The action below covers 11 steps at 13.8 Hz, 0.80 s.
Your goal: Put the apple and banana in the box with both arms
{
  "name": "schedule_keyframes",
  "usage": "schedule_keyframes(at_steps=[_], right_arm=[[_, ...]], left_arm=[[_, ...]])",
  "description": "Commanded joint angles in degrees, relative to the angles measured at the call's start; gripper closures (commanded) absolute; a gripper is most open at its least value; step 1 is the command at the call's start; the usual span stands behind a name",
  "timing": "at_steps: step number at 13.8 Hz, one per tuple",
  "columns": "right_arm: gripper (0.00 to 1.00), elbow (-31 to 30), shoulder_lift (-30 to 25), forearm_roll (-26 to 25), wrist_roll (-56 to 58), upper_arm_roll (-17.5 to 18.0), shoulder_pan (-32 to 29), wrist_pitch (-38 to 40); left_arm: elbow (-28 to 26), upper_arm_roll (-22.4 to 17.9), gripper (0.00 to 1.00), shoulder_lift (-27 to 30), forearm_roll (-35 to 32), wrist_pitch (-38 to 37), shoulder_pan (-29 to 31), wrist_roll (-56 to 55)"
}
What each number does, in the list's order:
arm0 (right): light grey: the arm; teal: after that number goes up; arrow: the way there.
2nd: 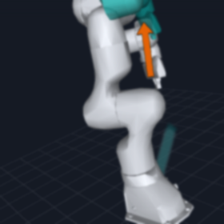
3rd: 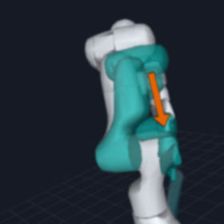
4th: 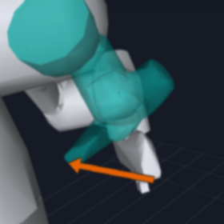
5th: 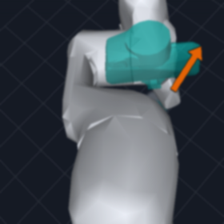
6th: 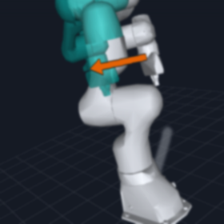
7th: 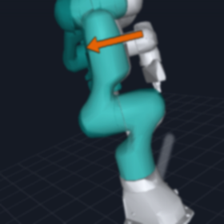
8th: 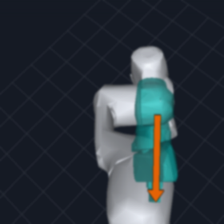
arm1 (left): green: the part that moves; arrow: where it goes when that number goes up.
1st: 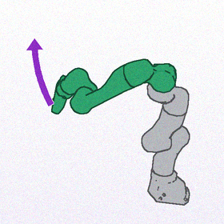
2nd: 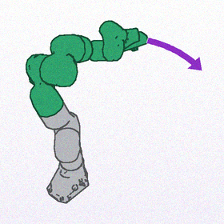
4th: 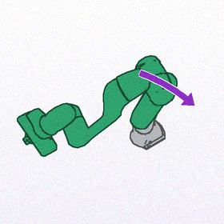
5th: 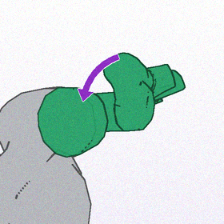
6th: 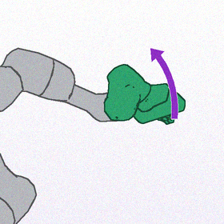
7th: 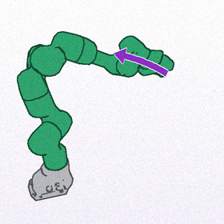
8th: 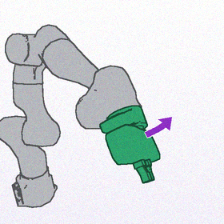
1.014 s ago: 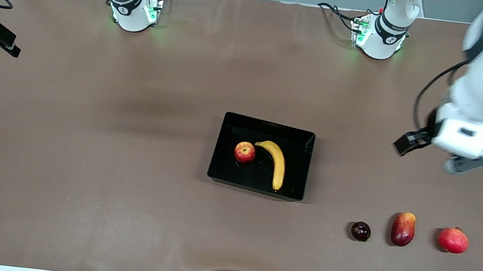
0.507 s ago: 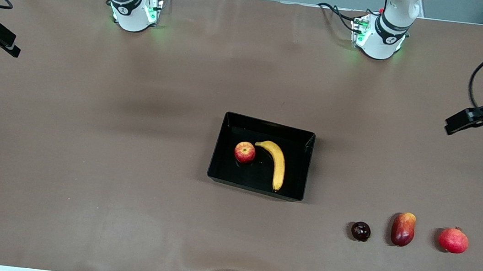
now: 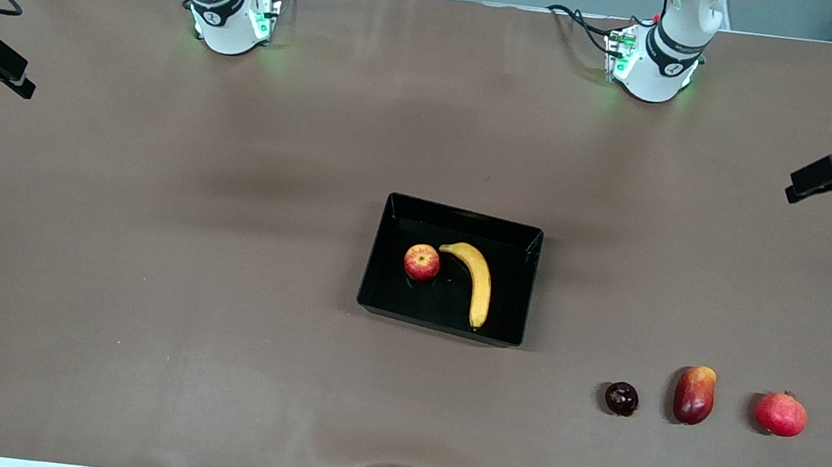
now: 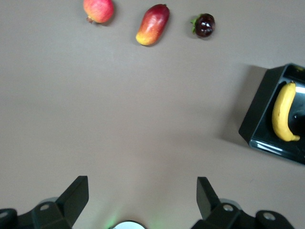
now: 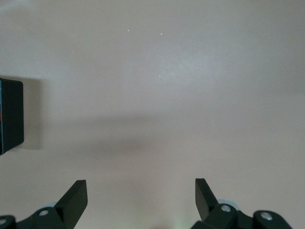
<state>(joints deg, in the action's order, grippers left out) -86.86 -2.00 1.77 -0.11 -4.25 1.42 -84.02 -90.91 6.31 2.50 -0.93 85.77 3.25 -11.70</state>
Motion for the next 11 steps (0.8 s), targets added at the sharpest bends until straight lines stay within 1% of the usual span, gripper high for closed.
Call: schedule_keyframes(at_steps=[1,3,6,8,11], right_arm=[[0.00,0.11,-0.29,-0.37,-0.42,0.82,-0.98,0.35],[0.00,0.11,-0.29,-0.45,-0.42,0.82,-0.98,0.35],[0.00,0.11,-0.29,-0.45,-0.42,0.82,-0.98,0.35],[0.00,0.11,-0.29,-0.37,-0.42,0.82,-0.98,0.35],[0.00,0.11,-0.29,-0.37,-0.42,0.82,-0.98,0.35]], left_arm=[[-9.97,-1.66,0.00,7.95,1.01,4.13,-2.71,2.73],[-10.34,-2.44,0.00,8.84,1.01,3.53,-3.86,4.92],[-9.73,-6.04,0.00,8.93,1.01,1.85,-5.97,7.30],[-8.15,-6.05,0.00,8.41,0.93,1.50,-5.89,7.48],[-4.72,-5.70,0.00,5.68,0.84,1.41,-5.97,7.04]])
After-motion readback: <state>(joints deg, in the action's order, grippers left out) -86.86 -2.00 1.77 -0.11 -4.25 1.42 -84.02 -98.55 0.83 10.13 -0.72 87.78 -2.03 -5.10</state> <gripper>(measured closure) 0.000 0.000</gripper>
